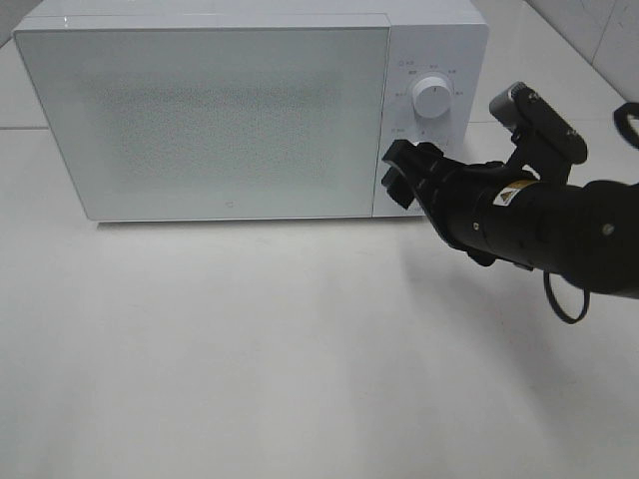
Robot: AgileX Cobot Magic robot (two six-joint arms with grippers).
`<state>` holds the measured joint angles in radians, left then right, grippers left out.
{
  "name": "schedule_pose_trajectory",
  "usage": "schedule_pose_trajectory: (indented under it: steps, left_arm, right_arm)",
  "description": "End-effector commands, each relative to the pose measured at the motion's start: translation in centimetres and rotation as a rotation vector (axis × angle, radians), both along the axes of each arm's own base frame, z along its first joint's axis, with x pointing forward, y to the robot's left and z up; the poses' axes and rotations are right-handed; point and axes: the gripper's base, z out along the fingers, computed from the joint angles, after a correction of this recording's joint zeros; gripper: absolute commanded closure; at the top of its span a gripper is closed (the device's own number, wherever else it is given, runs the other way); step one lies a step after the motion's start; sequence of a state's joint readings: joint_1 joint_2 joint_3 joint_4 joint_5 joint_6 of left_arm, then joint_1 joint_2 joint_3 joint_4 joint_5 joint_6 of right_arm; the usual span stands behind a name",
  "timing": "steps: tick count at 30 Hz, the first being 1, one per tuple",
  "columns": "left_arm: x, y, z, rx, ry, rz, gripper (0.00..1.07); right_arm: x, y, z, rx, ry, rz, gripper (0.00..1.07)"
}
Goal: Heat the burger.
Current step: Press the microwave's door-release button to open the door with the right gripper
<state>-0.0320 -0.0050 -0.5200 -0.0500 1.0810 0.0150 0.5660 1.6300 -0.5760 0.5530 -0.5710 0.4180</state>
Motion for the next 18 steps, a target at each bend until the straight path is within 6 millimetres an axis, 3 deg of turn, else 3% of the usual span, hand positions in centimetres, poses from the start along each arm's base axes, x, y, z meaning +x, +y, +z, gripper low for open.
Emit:
schedule_pose_trajectory:
  steps: [1, 10, 16, 18]
  left_arm:
    - [-0.2, 0.0, 0.0, -0.008, -0.025, 0.005, 0.06]
    - [-0.2, 0.0, 0.0, -0.008, -0.025, 0.005, 0.06]
    - [-0.2, 0.0, 0.0, -0.008, -0.025, 0.005, 0.06]
    - [-0.2, 0.0, 0.0, -0.008, -0.025, 0.005, 0.06]
  right_arm:
    - [-0.6, -1.2, 0.8, -0.18, 0.051, 0.157, 0.32]
    - [-1.4, -3.3, 2.5, -0.368, 0.171, 0.38, 0.32]
    - [-1.6, -4.3, 5.6, -0.537, 0.246, 0.51, 0.32]
    - [-2.6, -5.0, 7.2, -0.588, 0.283, 0.527, 0.32]
